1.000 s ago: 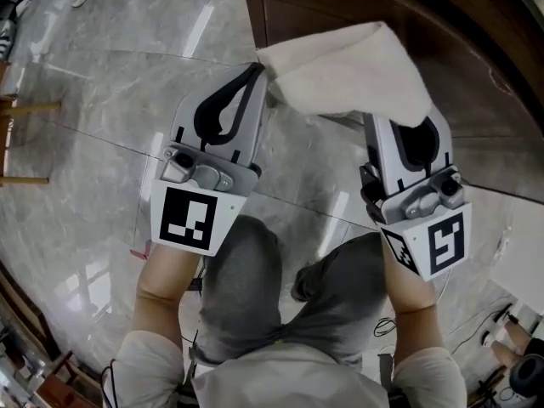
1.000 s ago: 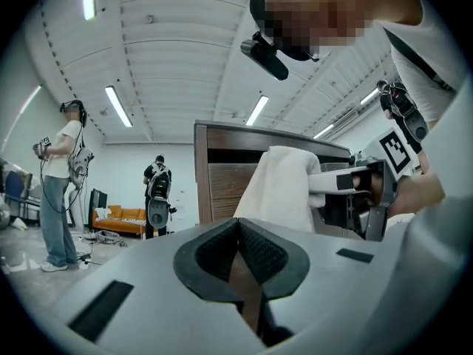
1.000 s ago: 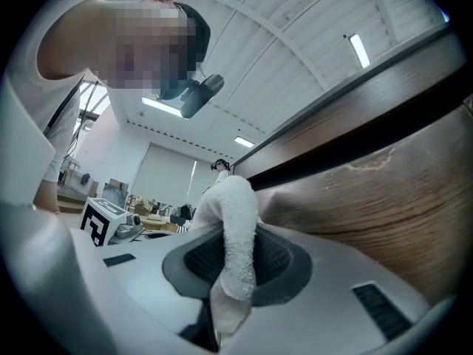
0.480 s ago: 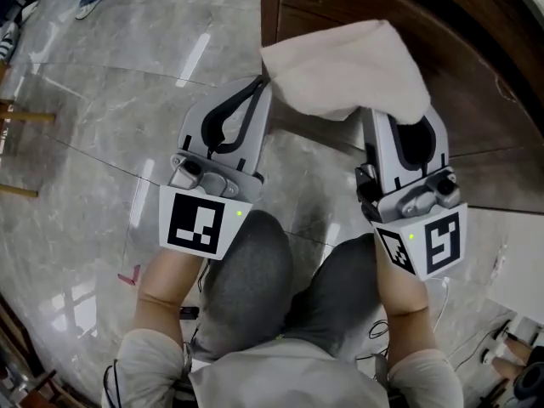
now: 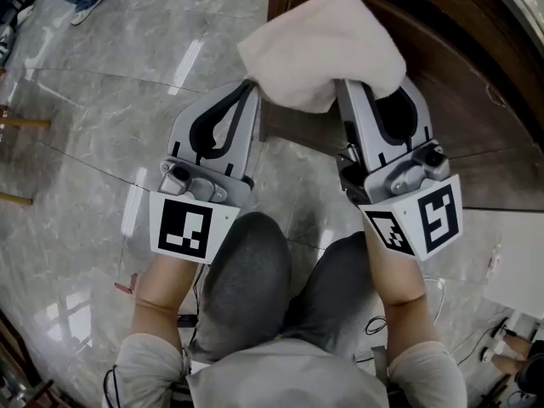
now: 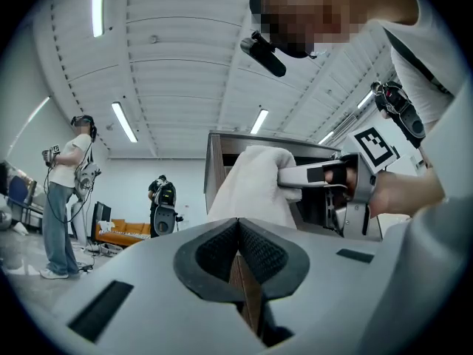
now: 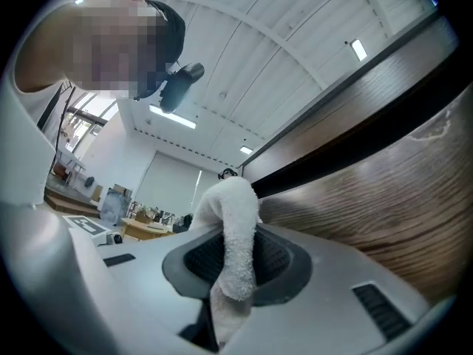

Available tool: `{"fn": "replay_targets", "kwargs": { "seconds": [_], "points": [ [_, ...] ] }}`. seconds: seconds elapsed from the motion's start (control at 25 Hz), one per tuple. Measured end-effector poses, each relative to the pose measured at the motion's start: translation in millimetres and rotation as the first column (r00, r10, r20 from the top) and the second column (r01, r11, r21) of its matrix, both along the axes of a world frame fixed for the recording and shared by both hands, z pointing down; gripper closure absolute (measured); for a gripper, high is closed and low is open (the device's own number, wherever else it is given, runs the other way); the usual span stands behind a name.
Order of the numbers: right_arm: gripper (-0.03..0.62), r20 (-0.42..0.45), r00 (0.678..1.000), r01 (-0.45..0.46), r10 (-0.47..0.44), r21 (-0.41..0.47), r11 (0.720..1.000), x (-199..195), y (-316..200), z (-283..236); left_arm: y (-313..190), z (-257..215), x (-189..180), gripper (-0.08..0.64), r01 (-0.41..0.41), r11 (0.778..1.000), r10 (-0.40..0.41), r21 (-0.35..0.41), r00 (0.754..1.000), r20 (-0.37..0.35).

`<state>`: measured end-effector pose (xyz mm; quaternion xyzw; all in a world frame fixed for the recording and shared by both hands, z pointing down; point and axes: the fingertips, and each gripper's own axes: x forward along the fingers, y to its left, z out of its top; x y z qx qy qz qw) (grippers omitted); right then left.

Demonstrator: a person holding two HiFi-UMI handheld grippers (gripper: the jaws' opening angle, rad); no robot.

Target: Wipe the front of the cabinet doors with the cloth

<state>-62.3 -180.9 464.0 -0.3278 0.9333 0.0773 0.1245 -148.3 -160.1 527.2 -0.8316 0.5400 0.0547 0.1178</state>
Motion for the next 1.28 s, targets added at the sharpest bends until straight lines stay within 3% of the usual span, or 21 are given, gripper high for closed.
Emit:
{"fn": "replay_targets", "kwargs": {
  "seconds": [0.24, 0.44, 0.8, 1.28],
  "points": [
    [0.512, 0.010, 0.999, 0.041, -0.041, -0.007, 0.999, 1.5, -7.6, -16.4, 5.1, -8.9, 9.3, 0.541, 0.013, 1.000, -0.013, 0.001, 1.000, -0.005],
    [0.512, 0.006, 0.998, 0.056, -0.056, -0.025, 0.998, -21.2, -9.8, -10.8, 9.1, -5.1, -7.1, 0.541, 0.012, 1.000, -0.012, 0.008, 1.000, -0.018],
    [0.512, 0.028, 0.999, 0.025, -0.025, -0.015, 1.000, 27.4, -2.0, -25.4, 19.2, -15.2, 25.4, 0.541, -0.003, 1.000, 0.004, 0.022, 1.000, -0.021],
    [0.512, 0.028, 1.000, -0.004, 0.004, 0.001, 1.000, 34.7, -8.2, -18.7, 19.8, -9.3, 22.3, 0.541, -0.005, 0.999, 0.006, 0.033, 1.000, -0.010]
  ]
}}
